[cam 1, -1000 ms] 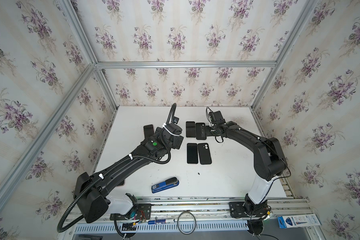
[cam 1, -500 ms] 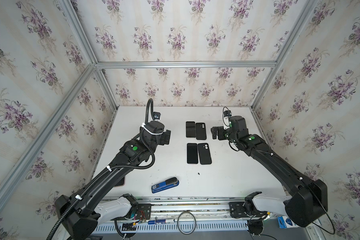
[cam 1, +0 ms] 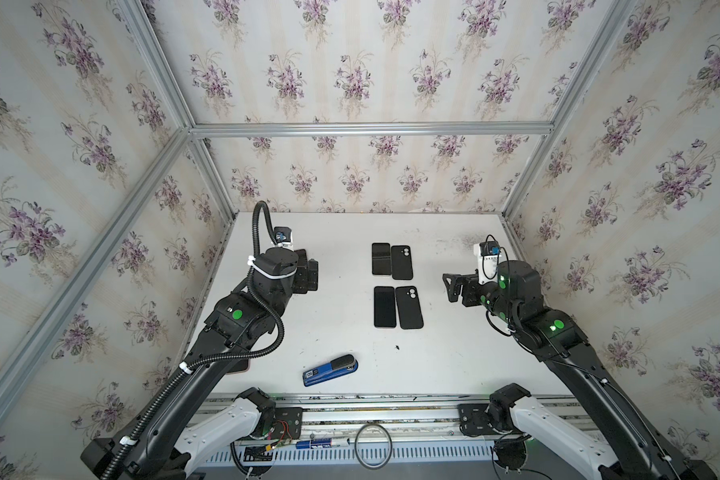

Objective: Take the phone out of the phone case

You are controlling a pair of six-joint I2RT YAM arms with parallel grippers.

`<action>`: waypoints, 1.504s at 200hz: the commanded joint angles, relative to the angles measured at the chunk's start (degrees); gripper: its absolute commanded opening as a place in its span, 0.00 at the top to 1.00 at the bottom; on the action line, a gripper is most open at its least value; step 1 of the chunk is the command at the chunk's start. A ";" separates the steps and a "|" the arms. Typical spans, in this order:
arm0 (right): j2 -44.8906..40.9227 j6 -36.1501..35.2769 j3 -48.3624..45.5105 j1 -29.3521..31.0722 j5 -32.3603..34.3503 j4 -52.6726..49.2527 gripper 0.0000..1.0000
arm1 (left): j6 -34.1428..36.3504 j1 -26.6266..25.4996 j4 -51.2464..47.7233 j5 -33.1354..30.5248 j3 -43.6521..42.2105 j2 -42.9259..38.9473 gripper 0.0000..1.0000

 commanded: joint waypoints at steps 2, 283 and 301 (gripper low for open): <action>-2.45 1.04 -0.24 0.05 -0.75 -4.81 0.00 | -0.74 1.31 -4.02 2.25 1.79 1.21 0.00; -4.34 5.09 -5.20 0.02 -10.81 -12.59 0.00 | 1.41 14.64 -15.73 14.41 18.70 35.77 0.00; -3.55 5.20 -5.38 0.03 -11.27 -11.79 0.00 | 1.64 15.79 -14.49 17.23 19.15 37.31 0.00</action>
